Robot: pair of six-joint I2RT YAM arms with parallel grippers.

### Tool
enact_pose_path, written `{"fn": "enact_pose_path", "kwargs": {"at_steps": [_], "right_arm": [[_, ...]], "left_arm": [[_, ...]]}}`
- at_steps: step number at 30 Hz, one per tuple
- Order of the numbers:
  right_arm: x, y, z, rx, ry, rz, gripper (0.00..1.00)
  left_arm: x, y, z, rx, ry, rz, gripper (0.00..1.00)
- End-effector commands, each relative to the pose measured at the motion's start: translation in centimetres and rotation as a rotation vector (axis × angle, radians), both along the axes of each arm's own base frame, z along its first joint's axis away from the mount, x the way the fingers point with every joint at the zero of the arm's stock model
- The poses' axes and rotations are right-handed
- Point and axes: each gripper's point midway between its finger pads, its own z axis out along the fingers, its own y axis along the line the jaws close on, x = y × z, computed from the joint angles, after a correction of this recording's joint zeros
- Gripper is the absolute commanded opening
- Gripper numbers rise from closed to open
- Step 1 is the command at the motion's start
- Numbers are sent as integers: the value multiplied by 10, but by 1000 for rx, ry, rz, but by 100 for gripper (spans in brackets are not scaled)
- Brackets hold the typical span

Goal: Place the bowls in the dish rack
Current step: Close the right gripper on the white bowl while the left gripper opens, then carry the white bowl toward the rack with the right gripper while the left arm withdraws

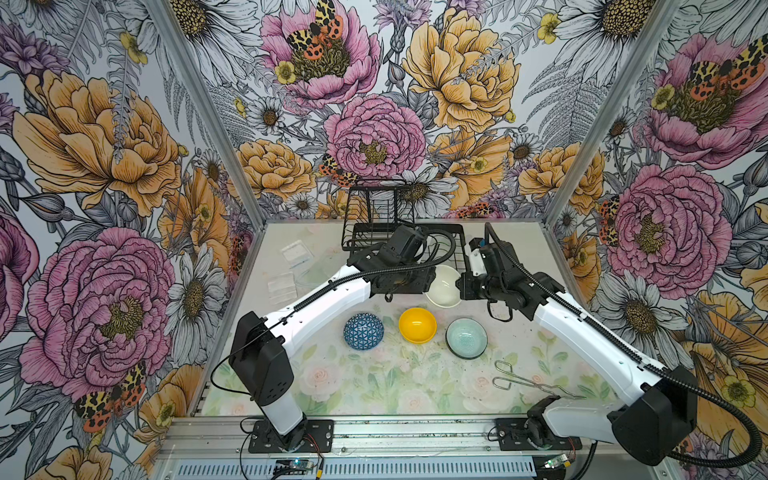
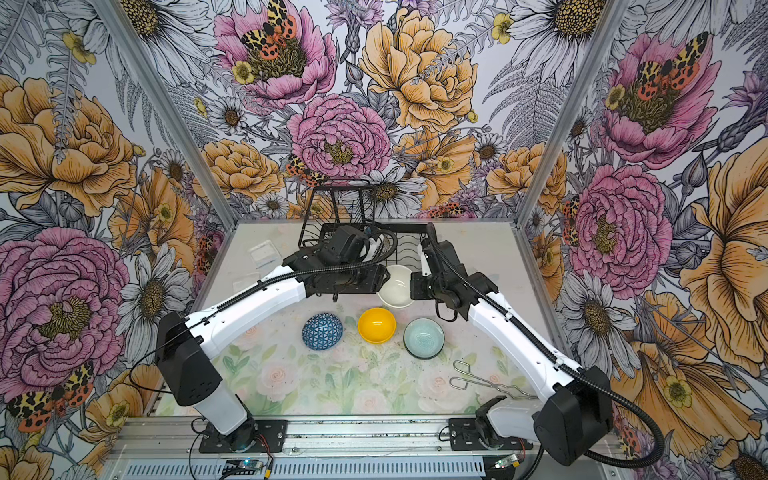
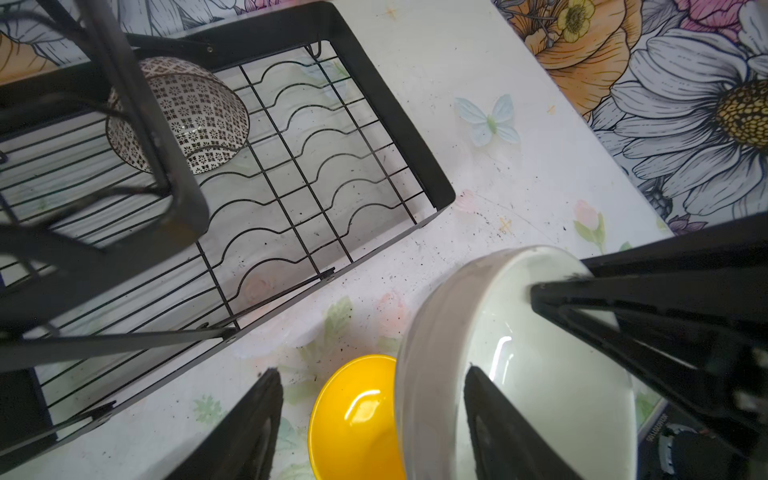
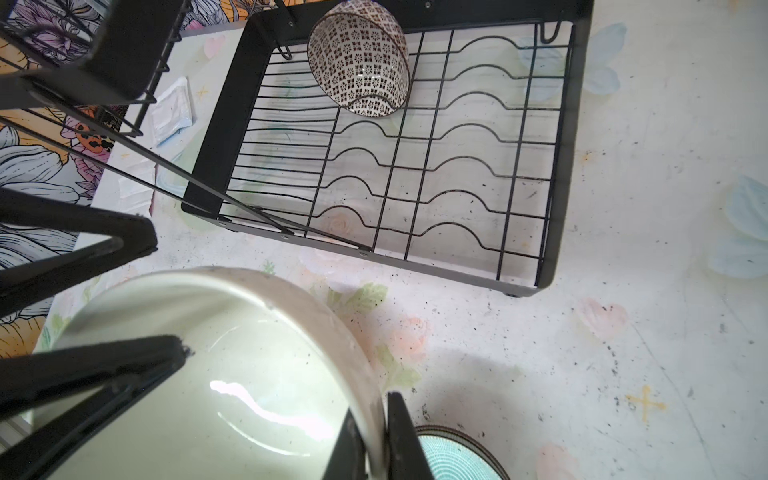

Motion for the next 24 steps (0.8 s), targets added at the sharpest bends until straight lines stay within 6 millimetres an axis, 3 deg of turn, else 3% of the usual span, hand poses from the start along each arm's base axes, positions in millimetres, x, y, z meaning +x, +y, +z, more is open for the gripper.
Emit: {"fn": "enact_pose_path", "kwargs": {"at_steps": [1,10,15,20,24], "right_arm": [[4,2,19,29,-78,0,0],[3,0,14,13,-75,1,0],[1,-3,10,2,-71,-2,0],[4,-13,16,-48,-122,-16,0],[15,-23,37,-124,-220,-27,0]], "left_arm": [[-3,-2,39,-59,-82,-17,76],[-7,4,66,-82,-142,-11,99],[-9,17,79,-71,-192,14,99],[-3,61,85,-1,-261,122,99],[3,117,92,-13,-275,277,99]]}}
